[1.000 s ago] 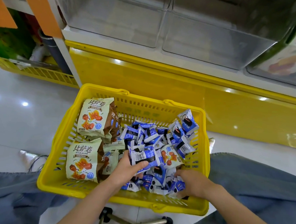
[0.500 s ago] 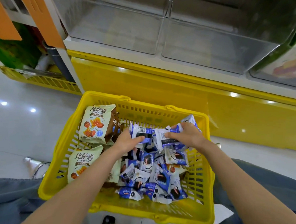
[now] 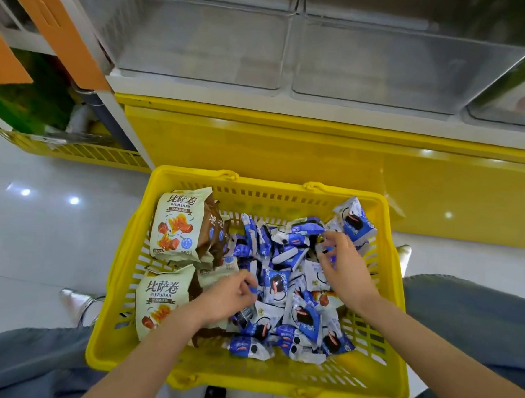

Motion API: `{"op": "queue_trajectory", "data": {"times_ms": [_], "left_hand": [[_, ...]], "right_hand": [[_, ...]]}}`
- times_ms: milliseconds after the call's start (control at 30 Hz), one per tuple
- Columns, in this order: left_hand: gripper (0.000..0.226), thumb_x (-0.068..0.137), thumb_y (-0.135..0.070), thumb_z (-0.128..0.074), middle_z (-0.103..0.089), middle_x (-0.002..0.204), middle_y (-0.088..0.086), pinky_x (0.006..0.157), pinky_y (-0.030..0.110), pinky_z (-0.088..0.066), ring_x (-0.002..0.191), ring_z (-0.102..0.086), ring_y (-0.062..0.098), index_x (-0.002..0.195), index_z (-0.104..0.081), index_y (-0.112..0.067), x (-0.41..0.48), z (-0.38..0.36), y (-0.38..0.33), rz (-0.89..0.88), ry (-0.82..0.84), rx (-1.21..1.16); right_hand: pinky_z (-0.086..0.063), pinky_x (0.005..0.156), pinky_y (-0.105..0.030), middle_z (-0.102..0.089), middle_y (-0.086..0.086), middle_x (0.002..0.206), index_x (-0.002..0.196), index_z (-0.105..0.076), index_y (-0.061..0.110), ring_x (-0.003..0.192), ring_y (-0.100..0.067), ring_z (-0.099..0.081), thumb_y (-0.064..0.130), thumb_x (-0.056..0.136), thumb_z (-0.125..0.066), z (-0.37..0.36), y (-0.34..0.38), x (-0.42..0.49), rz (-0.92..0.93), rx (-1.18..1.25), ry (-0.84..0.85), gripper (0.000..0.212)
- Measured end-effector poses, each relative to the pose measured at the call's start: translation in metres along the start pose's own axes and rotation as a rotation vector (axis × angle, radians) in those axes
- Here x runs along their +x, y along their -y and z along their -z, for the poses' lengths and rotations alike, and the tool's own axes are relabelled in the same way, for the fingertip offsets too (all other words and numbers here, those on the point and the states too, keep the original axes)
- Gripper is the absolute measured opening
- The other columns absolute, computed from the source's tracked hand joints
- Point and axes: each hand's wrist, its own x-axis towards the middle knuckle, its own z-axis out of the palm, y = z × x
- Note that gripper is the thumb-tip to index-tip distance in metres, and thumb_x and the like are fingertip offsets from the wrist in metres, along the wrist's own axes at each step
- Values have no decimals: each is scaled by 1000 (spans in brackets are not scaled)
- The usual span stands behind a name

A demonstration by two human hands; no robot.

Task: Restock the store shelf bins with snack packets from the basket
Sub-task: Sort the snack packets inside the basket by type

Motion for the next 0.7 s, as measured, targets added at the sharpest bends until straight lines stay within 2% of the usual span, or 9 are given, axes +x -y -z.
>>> {"op": "queue_trajectory", "data": {"times_ms": [33,67,100,133,200,300,500,600,700], "left_hand": [[10,91,-20,-56,-54,88,-5,67,11,-43,74,-51,2,98,-51,-23,-5,-7,7,26,87,9],[12,90,-20,-59,-54,90,-5,74,14,-45,78,-52,4,98,-51,-22,-9,-13,13,55,166,12],[19,88,-23,-62,-55,97,-3,82,19,-45,87,-53,7,105,-52,-19,-12,-20,19,77,238,41],[33,87,-27,-64,-54,107,0,89,22,-44,97,-53,10,114,-50,-16,-14,-26,23,89,290,109],[52,83,-35,-67,-51,124,2,97,24,-41,113,-50,14,125,-46,-15,-17,-35,30,99,303,219],[51,83,-34,-68,-51,129,5,100,26,-40,118,-49,16,125,-46,-15,-20,-40,33,95,246,215],[40,95,-36,-47,-53,127,11,88,26,-40,112,-52,21,129,-45,-15,-23,-36,26,59,189,331],[30,98,-35,-42,-59,107,7,77,24,-40,93,-53,13,119,-50,-16,-26,-32,22,7,92,193],[16,98,-35,-40,-55,91,-5,79,24,-42,86,-53,8,94,-54,-28,-27,-34,16,-29,54,-40]], "right_hand": [[-44,72,-9,-57,-4,119,126,-48,16,89,-4,-57,26,95,-51,-4,-2,-9,22,-19,78,33],[-44,66,-8,-60,-3,114,121,-52,17,83,-3,-57,31,95,-51,-9,-4,-19,27,-49,192,30],[-45,68,-11,-60,-2,112,120,-53,17,86,-6,-59,37,94,-52,-15,-6,-28,25,-84,317,33],[-49,76,-19,-58,-2,115,123,-52,18,95,-12,-59,44,92,-52,-21,-7,-36,22,-137,434,41],[-44,97,-31,-49,-4,130,136,-43,18,119,-20,-48,50,90,-53,-32,-8,-44,39,-307,564,56],[-38,104,-33,-40,-6,138,138,-38,18,129,-24,-37,38,92,-56,-41,-4,-44,45,-417,552,53],[-46,90,-31,-46,-9,124,118,-48,16,108,-24,-52,16,92,-58,-44,0,-43,10,-351,492,28],[-48,90,-29,-55,-8,122,129,-45,17,107,-22,-57,11,88,-63,-35,-7,-42,-46,-127,430,45],[-44,80,-10,-57,1,108,137,-42,17,100,-13,-55,12,82,-70,-19,-15,-39,-90,74,382,62]]}}
